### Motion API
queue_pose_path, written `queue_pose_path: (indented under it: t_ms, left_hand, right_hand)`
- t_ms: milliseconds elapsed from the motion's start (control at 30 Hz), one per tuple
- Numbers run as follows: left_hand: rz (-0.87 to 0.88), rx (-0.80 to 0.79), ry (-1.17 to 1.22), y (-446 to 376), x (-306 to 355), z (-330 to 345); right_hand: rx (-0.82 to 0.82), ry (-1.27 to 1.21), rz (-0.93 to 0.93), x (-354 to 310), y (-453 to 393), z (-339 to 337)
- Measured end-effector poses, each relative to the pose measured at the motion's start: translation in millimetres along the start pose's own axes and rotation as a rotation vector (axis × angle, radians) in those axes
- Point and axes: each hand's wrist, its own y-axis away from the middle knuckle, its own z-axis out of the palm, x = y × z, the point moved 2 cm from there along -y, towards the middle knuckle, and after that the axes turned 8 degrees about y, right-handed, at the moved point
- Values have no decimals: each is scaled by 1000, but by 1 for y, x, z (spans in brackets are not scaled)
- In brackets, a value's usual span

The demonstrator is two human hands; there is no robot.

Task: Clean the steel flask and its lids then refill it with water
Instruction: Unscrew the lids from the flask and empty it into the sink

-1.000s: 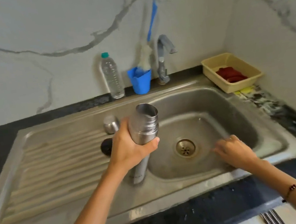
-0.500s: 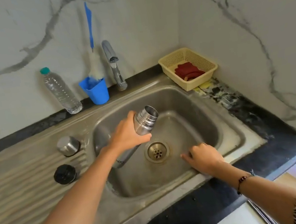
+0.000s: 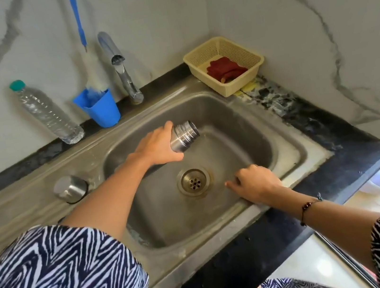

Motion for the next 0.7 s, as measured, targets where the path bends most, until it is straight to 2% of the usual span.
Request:
queue_pose_path:
  t_ms: [233,700]
  left_hand:
    - [37,-8,-185,-3,-1,-10]
    - [8,-60,-277,0,-3,-11]
  right_hand:
    - [31,-2,27,3,-2,5]
    - [38,-9,38,4,-4,7]
